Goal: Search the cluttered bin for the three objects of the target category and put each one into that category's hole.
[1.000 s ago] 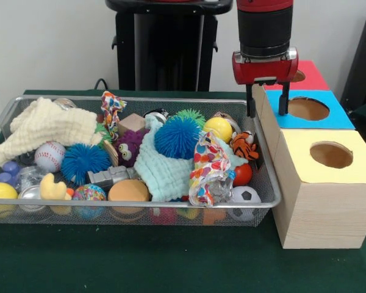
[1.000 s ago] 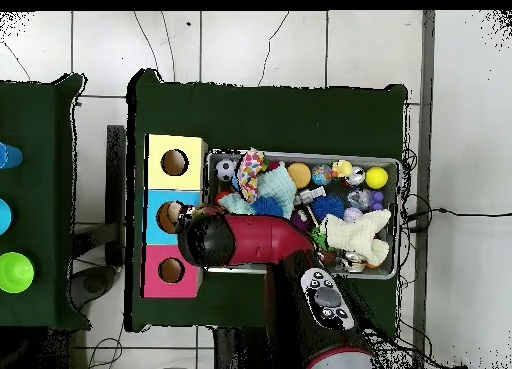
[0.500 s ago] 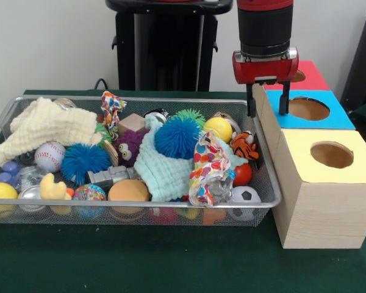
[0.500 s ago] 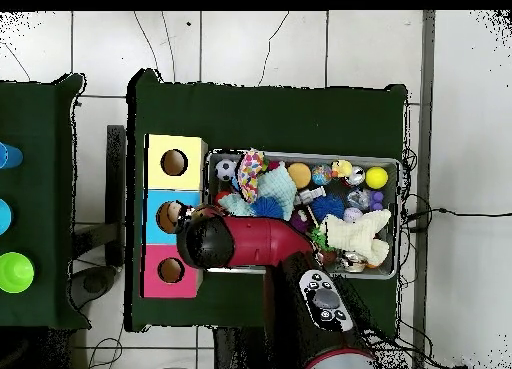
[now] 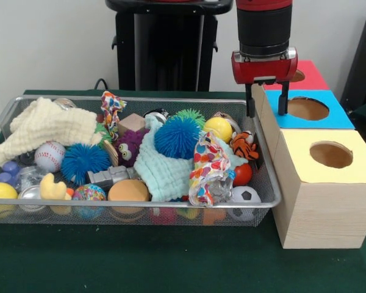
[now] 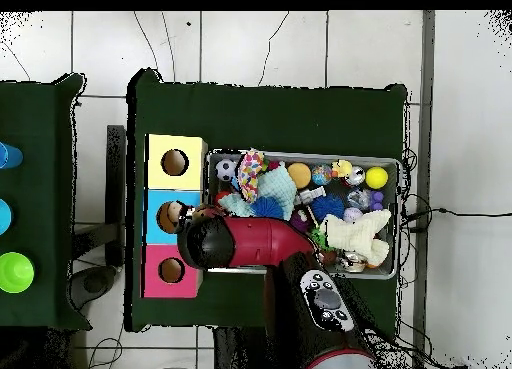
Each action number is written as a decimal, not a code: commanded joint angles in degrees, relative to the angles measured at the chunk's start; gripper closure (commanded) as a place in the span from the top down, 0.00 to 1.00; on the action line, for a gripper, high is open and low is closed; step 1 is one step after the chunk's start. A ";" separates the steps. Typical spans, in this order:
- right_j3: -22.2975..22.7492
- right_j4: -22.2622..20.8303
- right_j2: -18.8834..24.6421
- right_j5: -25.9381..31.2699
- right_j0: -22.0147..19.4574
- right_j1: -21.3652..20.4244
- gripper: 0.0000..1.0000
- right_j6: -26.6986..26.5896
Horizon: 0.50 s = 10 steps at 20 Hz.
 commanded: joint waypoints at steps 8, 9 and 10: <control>1.62 -8.35 -0.03 -4.16 -5.20 10.12 1.00 0.81; 1.55 -8.51 -0.05 -4.02 -5.19 10.02 1.00 0.81; 1.59 -8.54 0.08 -4.02 -5.28 10.07 1.00 0.90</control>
